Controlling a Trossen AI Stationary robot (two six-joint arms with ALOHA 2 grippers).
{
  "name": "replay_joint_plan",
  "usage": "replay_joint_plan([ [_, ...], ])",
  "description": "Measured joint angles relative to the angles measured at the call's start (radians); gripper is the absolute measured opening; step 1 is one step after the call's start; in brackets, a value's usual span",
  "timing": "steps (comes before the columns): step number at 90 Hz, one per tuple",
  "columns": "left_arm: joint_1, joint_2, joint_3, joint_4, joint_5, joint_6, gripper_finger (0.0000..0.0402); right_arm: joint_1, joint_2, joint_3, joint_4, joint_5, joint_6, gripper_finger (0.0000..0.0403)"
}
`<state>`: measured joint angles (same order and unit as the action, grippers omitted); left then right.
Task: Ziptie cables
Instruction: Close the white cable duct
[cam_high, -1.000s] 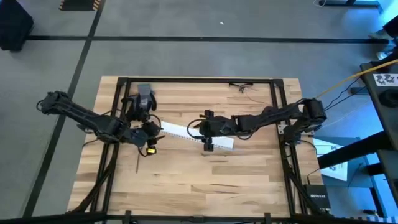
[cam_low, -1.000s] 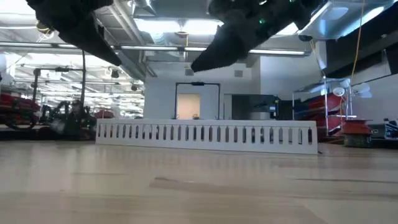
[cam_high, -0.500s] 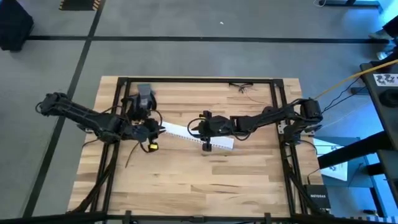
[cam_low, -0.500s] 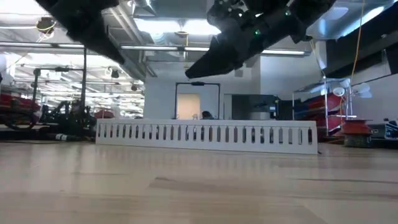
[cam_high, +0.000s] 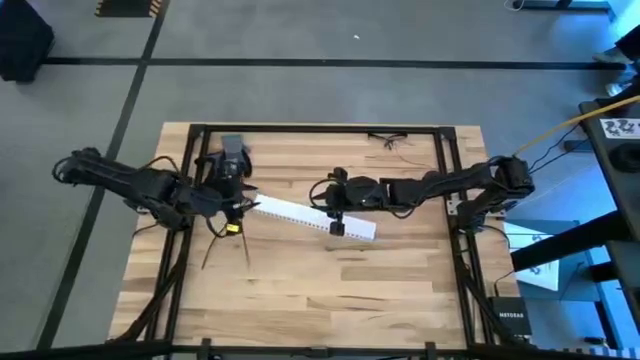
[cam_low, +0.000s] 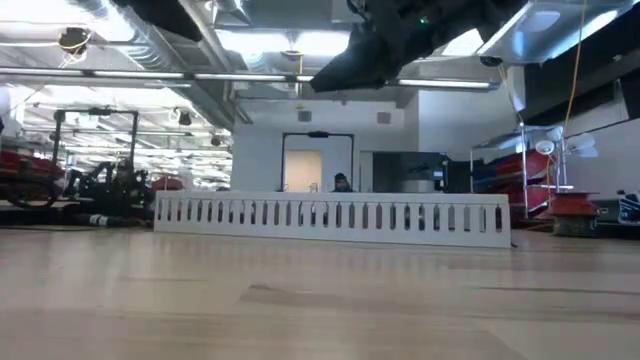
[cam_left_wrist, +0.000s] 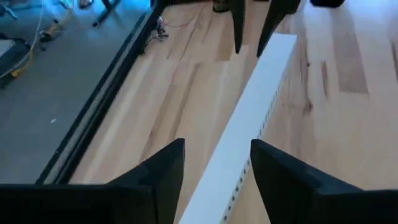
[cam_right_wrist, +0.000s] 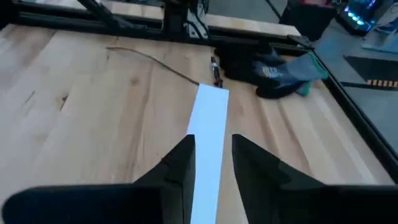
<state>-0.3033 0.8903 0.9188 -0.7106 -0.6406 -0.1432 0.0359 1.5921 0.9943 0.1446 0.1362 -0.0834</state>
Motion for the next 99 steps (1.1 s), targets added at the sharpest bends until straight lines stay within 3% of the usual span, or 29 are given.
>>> replay_joint_plan([
  [11, -0.013, -0.076, -0.006, -0.010, -0.075, 0.002, 0.0171, -0.011, -0.010, -0.001, -0.048, 0.035, 0.003, 0.0097],
  [27, -0.040, -0.179, -0.074, 0.023, -0.077, -0.029, 0.0145, -0.011, -0.068, -0.041, -0.084, 0.114, 0.045, 0.0080],
  [49, -0.072, -0.210, -0.264, 0.213, -0.053, -0.064, 0.0119, -0.001, -0.209, -0.319, 0.102, 0.092, 0.180, 0.0009],
  [59, -0.067, -0.177, -0.331, 0.347, -0.042, -0.065, 0.0112, 0.027, -0.253, -0.426, 0.091, 0.083, 0.270, 0.0005],
  [83, 0.014, 0.006, -0.373, 0.541, -0.010, -0.031, 0.0102, 0.163, -0.359, -0.469, -0.347, 0.073, 0.521, 0.0002],
  [99, 0.108, 0.180, -0.373, 0.730, 0.150, 0.045, 0.0097, 0.261, -0.351, -0.520, -0.327, 0.153, 0.659, 0.0001],
])
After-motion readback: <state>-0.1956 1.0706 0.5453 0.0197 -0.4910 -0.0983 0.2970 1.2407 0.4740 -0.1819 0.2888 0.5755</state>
